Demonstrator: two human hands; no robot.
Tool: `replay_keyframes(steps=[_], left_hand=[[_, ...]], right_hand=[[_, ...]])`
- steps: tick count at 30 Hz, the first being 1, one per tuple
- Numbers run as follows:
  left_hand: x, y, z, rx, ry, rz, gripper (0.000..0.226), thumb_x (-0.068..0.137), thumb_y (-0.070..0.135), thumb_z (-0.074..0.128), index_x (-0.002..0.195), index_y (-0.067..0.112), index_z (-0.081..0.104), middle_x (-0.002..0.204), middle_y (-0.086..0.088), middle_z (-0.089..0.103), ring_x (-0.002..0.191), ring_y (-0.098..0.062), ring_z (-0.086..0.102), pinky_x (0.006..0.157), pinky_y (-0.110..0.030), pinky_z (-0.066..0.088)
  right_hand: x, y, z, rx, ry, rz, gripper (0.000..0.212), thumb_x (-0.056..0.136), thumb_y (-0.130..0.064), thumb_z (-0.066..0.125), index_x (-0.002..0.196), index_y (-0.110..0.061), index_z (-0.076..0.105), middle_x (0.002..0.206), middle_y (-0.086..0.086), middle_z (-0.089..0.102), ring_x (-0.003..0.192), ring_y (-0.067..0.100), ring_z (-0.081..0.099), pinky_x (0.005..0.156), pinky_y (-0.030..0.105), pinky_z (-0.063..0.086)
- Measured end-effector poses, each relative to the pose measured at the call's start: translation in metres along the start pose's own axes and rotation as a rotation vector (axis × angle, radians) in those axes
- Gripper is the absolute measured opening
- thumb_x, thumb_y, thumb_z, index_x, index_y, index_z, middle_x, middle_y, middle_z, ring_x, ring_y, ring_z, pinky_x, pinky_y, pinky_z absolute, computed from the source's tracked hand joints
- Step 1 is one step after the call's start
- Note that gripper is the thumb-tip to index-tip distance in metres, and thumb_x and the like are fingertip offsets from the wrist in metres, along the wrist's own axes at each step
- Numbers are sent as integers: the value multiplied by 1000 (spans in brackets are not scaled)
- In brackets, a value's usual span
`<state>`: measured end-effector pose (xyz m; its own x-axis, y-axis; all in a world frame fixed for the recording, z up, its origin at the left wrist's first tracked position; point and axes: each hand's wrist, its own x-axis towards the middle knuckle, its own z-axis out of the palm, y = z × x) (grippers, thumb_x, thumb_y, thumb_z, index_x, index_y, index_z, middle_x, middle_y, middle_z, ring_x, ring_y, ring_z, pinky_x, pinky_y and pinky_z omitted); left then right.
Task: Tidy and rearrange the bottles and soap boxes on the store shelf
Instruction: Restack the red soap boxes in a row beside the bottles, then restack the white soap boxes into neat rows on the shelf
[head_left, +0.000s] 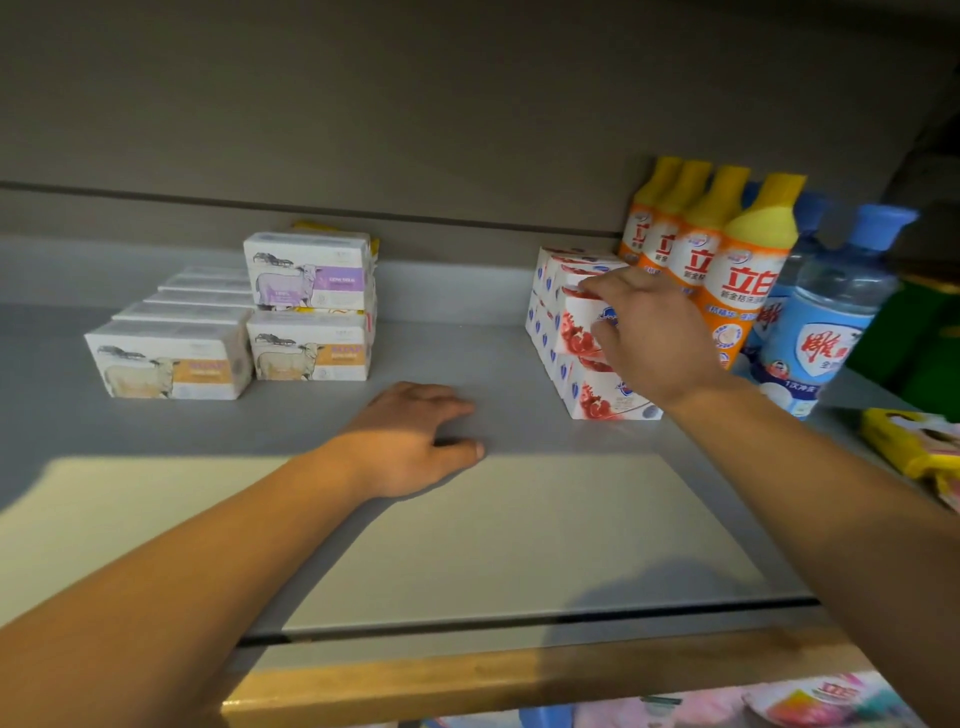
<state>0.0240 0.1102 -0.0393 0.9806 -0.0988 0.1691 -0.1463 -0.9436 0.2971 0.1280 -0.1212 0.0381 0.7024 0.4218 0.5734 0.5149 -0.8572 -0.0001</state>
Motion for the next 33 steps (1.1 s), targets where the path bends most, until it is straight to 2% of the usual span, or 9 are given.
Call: replay_keyframes(steps=[2,7,11,19,25,31,33], left_hand=[[0,0,0,4,5,6,61,88,57,54,143,32,43,154,6,34,140,-14,26,108,-16,14],[0,2,0,-2,11,-7,61,88,56,56,143,33,43,153,7,35,140,-15,26,110,-18,15],[0,3,0,-5,32,-14,59,88,54,57,141,34,45,152,12,36,140,-14,27,110,-17,16],[0,3,-1,-13,32,-6,58,87,52,59,141,33,47,151,10,37,139,-13,27,109,-15,14],[0,3,-1,-22,26,-17,58,87,53,59,141,34,46,151,10,37,140,-14,27,109,-16,15],[-1,3,-2,-38,35,-20,59,87,53,59,140,32,47,151,9,39,139,-12,28,106,-12,14],[-2,3,-4,-50,36,-17,58,87,52,60,139,29,49,150,7,40,139,-12,30,105,-11,14]], right_hand=[[0,4,0,-7,0,-5,45,93,-18,60,137,-16,53,138,11,55,122,32,52,96,42,48],[10,15,5,-34,20,61,47,89,-5,62,135,-14,54,131,12,60,114,33,58,93,45,51],[23,15,15,-24,1,82,51,89,-5,63,137,-14,51,134,12,58,118,35,55,95,47,50],[34,18,31,-40,37,114,53,87,-11,69,136,-18,51,134,9,57,120,34,55,100,49,46],[32,18,30,-36,36,101,52,89,-12,67,137,-20,49,137,7,55,122,33,54,101,47,45],[28,15,13,-42,-61,30,52,91,-30,61,139,-17,46,138,8,55,121,31,54,101,44,46],[27,9,7,-28,-49,18,51,91,-34,60,138,-16,49,136,9,56,121,31,53,102,43,44]])
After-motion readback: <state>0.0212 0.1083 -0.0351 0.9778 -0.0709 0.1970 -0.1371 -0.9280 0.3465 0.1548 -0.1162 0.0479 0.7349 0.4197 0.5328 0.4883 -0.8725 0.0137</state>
